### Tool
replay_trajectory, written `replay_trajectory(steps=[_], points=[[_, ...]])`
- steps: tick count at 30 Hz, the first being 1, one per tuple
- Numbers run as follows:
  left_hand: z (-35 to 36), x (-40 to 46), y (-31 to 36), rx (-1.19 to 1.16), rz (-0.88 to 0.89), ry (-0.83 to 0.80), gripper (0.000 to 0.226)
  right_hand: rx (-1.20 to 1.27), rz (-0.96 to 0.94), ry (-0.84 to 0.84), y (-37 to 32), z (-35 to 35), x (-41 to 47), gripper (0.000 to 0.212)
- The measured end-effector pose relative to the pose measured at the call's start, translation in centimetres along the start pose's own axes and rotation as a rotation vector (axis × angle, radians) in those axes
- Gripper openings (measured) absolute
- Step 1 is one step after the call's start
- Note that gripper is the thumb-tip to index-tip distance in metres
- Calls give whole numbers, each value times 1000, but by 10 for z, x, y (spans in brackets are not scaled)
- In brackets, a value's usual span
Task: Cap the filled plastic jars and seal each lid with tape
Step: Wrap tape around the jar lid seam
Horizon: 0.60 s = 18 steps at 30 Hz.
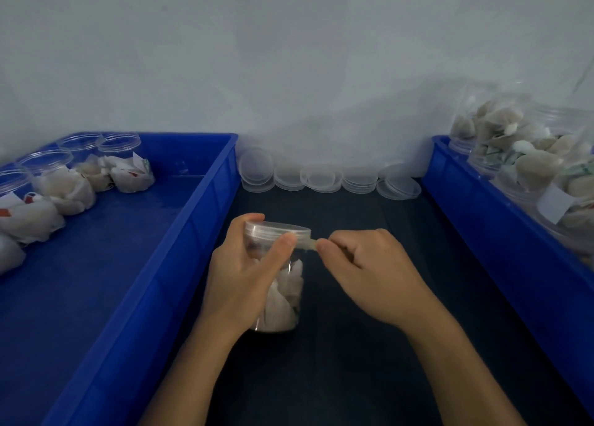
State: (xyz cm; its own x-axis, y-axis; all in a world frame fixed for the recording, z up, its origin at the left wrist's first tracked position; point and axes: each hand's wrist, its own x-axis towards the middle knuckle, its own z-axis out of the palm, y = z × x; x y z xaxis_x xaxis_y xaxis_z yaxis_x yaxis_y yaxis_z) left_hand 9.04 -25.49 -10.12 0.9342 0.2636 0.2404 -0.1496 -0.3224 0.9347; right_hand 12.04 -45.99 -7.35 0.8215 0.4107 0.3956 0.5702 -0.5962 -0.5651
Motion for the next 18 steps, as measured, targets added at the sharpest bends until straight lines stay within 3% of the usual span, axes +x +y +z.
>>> replay_trajectory(steps=[4, 8, 11, 13, 15, 18], points=[[-1, 1, 0, -229, -162, -47, 46, 183, 37, 10, 3, -6, 1, 52], [0, 0, 3, -527, -278, -240, 63, 392, 23, 19, 0, -11, -1, 56], [-9, 0, 2, -922, -385, -369, 71, 862, 131, 200, 5, -23, 1, 42], [-12, -1, 1, -1079, -404, -421, 80, 1129, 175, 350, 17, -35, 0, 45], [-4, -1, 2, -1035, -431, -426, 84, 1005, 236, 416, 28, -36, -1, 44], [12, -4, 5, -907, -454, -409, 90, 407, 264, 274, 38, -10, 0, 40]])
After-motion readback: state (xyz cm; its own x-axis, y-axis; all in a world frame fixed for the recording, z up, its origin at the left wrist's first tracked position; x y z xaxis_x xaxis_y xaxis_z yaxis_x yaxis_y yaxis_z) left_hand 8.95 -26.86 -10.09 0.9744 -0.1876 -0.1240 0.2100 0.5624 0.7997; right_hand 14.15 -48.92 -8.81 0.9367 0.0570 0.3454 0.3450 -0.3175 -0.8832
